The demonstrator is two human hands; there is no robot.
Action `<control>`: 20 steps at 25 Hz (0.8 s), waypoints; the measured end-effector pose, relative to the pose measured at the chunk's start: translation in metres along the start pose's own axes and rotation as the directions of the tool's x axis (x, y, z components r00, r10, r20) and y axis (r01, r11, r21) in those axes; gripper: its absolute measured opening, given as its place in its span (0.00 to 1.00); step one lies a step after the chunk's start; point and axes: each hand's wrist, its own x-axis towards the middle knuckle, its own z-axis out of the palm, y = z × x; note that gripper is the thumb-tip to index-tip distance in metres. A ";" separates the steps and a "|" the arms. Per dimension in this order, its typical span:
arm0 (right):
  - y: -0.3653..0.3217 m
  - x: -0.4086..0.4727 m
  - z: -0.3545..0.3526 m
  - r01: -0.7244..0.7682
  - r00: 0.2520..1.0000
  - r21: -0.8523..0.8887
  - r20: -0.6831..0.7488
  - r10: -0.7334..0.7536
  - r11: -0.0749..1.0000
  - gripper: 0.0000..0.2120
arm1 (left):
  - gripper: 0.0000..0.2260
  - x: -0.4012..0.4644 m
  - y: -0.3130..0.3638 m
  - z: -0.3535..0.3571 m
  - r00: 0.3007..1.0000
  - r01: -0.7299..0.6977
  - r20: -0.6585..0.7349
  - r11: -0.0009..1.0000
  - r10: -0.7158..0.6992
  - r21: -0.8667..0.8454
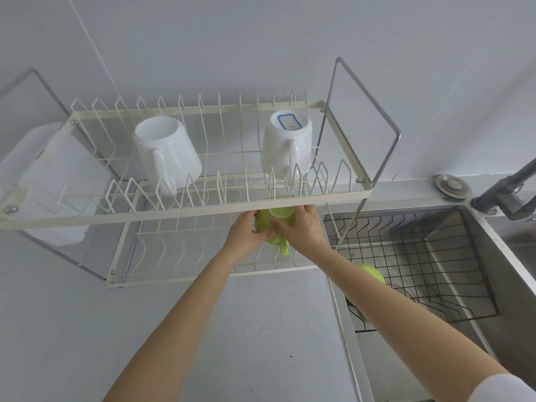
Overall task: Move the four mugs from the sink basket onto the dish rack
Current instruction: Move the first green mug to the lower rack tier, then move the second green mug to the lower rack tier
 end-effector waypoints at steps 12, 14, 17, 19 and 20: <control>0.028 -0.089 -0.033 0.299 0.950 -0.271 0.177 -0.258 0.915 0.31 | 0.23 -0.079 0.004 0.004 0.993 -0.109 0.033 0.749 0.116 0.653; 0.042 -0.108 -0.039 0.284 0.955 -0.288 0.169 -0.243 0.914 0.29 | 0.22 -0.096 0.005 0.015 0.989 -0.127 0.044 0.686 0.138 0.716; 0.061 -0.130 -0.049 0.223 0.972 -0.311 0.149 -0.184 0.924 0.28 | 0.22 -0.117 0.011 0.036 0.985 -0.160 0.078 0.661 0.152 0.733; 0.075 -0.140 -0.059 0.170 0.982 -0.315 0.139 -0.132 0.934 0.27 | 0.22 -0.126 0.018 0.049 0.979 -0.196 0.113 0.650 0.167 0.735; 0.083 -0.143 -0.065 0.149 0.985 -0.320 0.133 -0.111 0.936 0.27 | 0.22 -0.129 0.023 0.056 0.978 -0.207 0.132 0.650 0.164 0.732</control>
